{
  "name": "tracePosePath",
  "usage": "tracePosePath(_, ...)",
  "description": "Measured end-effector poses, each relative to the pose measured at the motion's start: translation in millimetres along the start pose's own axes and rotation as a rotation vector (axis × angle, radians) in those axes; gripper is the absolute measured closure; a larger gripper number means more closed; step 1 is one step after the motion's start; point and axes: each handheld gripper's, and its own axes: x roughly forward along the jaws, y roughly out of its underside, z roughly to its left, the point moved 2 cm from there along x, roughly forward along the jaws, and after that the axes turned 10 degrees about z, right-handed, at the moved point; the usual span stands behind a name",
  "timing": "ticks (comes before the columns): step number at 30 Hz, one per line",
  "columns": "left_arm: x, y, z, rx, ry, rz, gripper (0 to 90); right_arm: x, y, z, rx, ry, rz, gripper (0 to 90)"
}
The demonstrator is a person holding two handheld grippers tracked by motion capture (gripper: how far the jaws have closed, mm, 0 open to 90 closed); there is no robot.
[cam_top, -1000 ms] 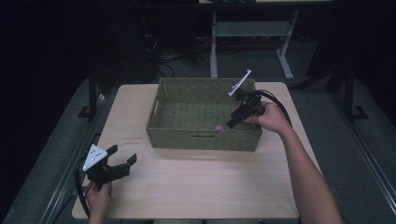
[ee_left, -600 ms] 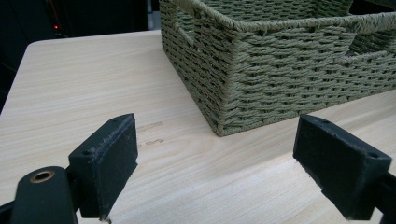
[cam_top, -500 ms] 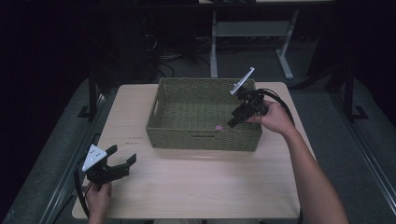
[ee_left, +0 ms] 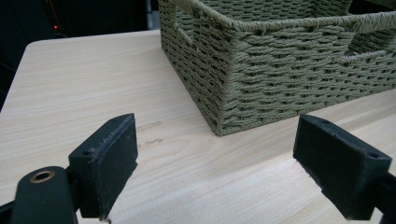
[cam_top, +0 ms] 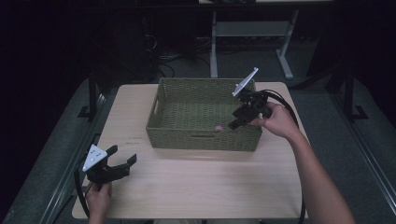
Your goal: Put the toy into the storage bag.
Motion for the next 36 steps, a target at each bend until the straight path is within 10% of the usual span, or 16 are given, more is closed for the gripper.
tracePosePath(36, 0.0, 0.0, -1.8, 0.005, 0.0, 0.007, 13.3, 17.6, 30.4, 50.8, -0.059, -0.006, -0.011, 30.9)
